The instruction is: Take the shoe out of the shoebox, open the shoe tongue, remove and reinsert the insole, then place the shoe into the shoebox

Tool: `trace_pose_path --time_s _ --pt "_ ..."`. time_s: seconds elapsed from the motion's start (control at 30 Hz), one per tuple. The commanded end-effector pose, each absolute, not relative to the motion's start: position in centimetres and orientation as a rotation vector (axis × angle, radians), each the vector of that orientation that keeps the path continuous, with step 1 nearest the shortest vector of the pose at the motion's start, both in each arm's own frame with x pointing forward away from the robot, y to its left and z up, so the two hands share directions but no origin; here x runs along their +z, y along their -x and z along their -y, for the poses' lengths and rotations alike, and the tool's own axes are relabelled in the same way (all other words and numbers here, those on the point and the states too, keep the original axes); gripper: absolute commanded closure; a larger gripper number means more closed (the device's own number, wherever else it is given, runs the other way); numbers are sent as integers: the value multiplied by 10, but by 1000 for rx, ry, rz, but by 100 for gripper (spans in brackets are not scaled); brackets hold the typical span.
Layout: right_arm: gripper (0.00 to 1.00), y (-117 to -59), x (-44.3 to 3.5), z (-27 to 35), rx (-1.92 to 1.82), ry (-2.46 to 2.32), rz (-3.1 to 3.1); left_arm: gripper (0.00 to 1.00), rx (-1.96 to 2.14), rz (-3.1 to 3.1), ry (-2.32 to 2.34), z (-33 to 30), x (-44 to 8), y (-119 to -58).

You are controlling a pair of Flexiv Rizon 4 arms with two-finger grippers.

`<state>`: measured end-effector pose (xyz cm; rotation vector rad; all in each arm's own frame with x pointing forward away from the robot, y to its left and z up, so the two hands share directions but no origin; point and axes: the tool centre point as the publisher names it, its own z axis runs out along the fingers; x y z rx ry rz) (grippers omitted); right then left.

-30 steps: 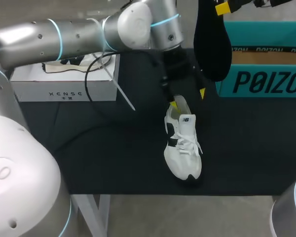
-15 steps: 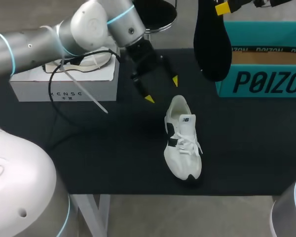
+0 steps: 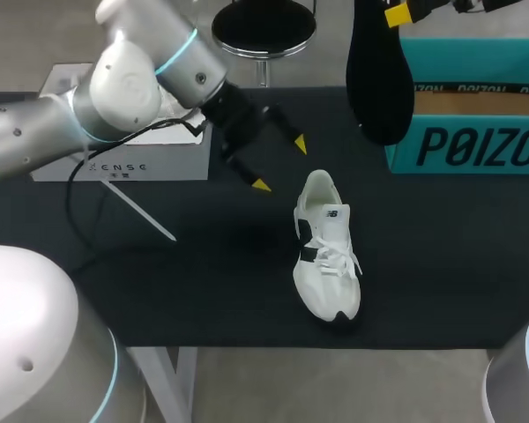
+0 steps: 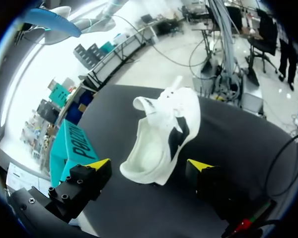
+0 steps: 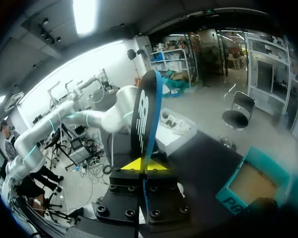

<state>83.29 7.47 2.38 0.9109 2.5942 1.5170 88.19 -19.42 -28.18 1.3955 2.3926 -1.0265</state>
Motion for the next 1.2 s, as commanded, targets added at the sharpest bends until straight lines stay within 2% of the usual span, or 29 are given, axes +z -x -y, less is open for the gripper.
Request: trace_pose_path --time_s 0.03,0.23,0.43,0.87,1.2 --pt "100 -834 24 -76 1514 -912 -2597 0 -988 -2226 -1396 209 -265 -883" --pt "100 -834 24 -76 1514 -912 -2597 0 -867 -1679 -1443 228 -209 -878" --pt "100 -834 24 -76 1514 -912 -2597 0 -794 -1419 -1484 219 -188 -860" --pt "100 -834 24 -76 1514 -912 -2597 0 -953 -1321 -1380 154 -204 -869" --pt "100 -834 24 -76 1514 -912 -2597 0 -1146 -1213 -1318 144 -220 -873"
